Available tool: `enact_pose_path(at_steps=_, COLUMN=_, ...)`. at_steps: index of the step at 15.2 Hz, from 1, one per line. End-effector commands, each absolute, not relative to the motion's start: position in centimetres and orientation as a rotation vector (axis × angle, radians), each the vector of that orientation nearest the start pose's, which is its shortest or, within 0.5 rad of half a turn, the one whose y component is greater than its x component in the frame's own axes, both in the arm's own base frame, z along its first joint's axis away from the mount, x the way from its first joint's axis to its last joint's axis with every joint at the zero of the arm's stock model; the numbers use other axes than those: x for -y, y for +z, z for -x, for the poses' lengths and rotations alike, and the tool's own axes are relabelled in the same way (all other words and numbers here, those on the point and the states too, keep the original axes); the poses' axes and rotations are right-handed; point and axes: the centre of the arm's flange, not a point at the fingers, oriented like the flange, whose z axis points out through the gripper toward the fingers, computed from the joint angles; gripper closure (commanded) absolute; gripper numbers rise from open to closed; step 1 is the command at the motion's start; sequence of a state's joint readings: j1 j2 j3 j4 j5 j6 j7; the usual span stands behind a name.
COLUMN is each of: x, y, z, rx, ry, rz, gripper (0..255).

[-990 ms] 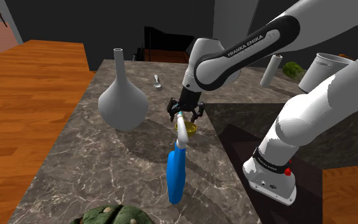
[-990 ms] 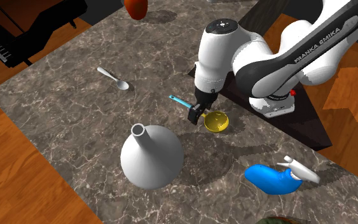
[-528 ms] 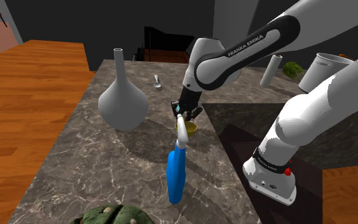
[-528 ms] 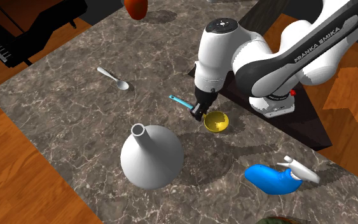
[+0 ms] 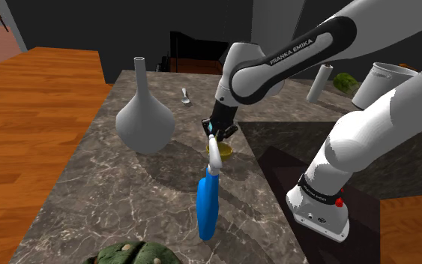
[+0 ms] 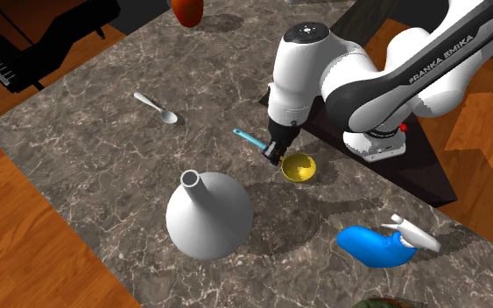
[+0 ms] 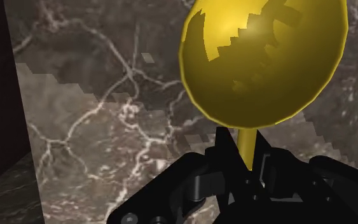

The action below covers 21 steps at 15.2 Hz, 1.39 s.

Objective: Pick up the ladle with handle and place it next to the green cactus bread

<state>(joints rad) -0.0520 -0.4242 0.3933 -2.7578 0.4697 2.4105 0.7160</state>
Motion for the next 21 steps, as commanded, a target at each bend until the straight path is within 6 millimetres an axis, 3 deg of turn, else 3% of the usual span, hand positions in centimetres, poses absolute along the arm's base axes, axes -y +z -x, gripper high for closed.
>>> enact_pose_path(at_steps=1, x=-11.8, y=34.8, z=-35.7, rx=-1.076, ry=0.026, rz=2.76, gripper=255)
enact_pose_path(at_steps=21, x=-11.8, y=45.3, z=-35.7, rx=-1.076, ry=0.026, rz=2.76, gripper=255)
